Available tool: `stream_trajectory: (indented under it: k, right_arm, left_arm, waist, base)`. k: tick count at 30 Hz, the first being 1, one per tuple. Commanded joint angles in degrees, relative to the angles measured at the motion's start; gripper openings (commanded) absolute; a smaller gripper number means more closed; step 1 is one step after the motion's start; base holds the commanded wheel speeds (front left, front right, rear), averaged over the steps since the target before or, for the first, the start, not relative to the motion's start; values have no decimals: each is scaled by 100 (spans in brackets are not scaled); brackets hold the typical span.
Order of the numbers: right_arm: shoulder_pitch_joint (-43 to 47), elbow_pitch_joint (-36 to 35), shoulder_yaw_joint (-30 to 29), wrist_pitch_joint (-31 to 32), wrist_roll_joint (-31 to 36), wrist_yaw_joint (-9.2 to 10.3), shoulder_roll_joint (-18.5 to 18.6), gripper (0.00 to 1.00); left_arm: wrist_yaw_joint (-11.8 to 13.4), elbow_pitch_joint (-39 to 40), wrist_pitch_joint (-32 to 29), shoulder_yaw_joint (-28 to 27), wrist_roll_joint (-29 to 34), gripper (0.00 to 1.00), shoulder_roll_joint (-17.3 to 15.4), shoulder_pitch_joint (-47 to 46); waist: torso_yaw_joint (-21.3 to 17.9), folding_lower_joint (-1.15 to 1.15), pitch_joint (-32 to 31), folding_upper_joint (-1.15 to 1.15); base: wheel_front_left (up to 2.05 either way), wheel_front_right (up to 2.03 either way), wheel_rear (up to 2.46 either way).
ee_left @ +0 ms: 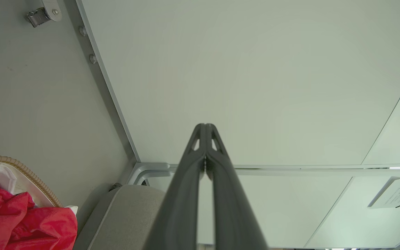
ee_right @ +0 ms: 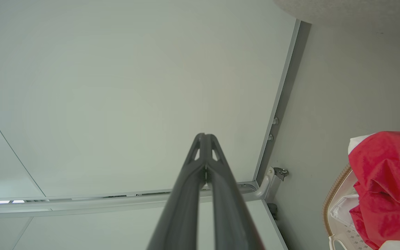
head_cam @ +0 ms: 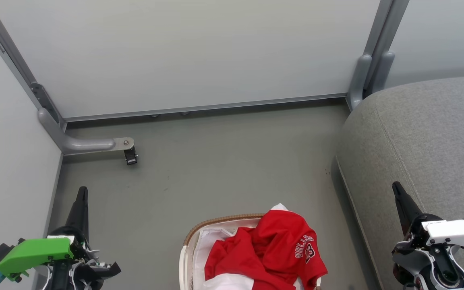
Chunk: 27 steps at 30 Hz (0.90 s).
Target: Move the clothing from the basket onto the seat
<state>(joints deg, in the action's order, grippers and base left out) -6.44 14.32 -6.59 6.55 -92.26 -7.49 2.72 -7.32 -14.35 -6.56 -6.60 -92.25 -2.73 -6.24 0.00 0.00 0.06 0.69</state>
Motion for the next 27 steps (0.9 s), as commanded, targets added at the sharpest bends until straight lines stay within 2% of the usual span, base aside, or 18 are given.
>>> stream_trajectory:
  k: [1,15,16,18,19,27]
  right_arm:
    - [-18,-12,-8,20,-20,0,34,0]
    - [-18,-12,-8,20,-20,0,34,0]
    - [0,0,0,0,0,0,0,100]
    - [37,73,6,-8,6,0,-25,98]
    - [81,126,8,-4,2,1,-43,100]
    - [214,227,42,-172,114,1,-73,100]
  left_arm:
    - [-37,17,-17,-8,-22,0,-30,-69]
    - [-37,17,-17,-8,-22,0,-30,-69]
    - [0,0,0,0,0,100,0,0]
    - [7,-81,11,15,4,100,11,44]
    - [10,-129,8,16,2,100,21,94]
    - [8,-206,176,259,68,100,33,210]
  waist:
    - [0,0,0,-69]
    - [0,0,0,-69]
    - [0,0,0,0]
    - [0,0,1,0]
    - [0,0,1,0]
    - [-2,0,6,-3]
  base:
    - [0,0,0]
    - [0,0,0]
    - [0,0,0]
    - [0,0,0]
    - [0,0,0]
    - [0,0,0]
